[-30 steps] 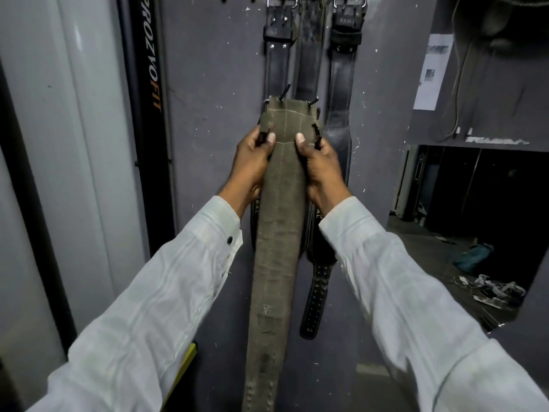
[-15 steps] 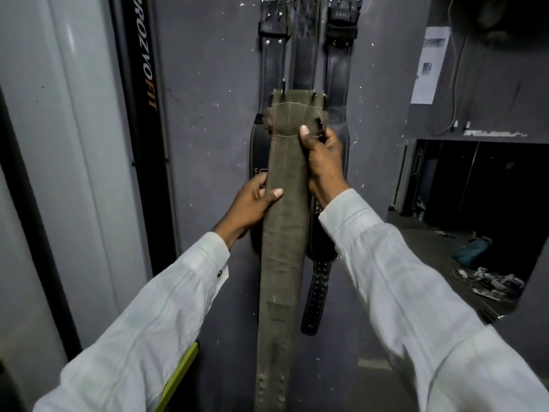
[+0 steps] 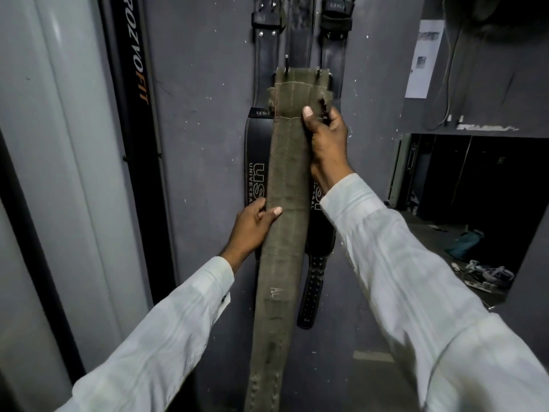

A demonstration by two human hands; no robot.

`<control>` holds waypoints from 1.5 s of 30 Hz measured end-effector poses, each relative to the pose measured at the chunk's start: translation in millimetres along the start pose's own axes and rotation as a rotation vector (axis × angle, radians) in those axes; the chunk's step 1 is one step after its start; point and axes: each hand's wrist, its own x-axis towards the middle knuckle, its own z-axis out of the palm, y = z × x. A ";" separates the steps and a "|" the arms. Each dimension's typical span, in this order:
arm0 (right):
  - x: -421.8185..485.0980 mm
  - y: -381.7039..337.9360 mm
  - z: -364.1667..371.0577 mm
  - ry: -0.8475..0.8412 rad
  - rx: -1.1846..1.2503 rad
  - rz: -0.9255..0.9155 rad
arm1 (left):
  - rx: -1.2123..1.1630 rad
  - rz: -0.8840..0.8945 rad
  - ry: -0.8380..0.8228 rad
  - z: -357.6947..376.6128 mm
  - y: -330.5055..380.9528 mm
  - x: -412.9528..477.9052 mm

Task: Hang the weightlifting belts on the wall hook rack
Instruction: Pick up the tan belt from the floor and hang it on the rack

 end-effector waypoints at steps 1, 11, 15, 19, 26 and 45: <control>1.7 -1.1 -0.9 0.005 0.000 -0.003 | -0.056 -0.025 -0.072 -0.5 -2.4 -2.1; 4.9 -11.3 -0.5 0.018 0.024 -0.007 | 0.068 -0.171 -0.311 -7.4 -29.3 -20.6; 4.9 -12.3 6.2 -0.023 0.019 0.002 | 0.205 -0.200 -0.318 -6.1 -55.6 -29.6; 3.4 -4.3 3.1 -0.034 0.008 0.025 | 0.078 -0.284 -0.343 -8.8 -37.5 -26.0; -8.3 24.9 -10.0 -0.092 -0.080 0.147 | -0.342 -0.099 0.116 -27.7 80.2 33.3; -3.9 -0.1 -55.6 -0.516 -0.690 0.381 | -0.233 -0.213 -0.264 -40.8 93.6 55.5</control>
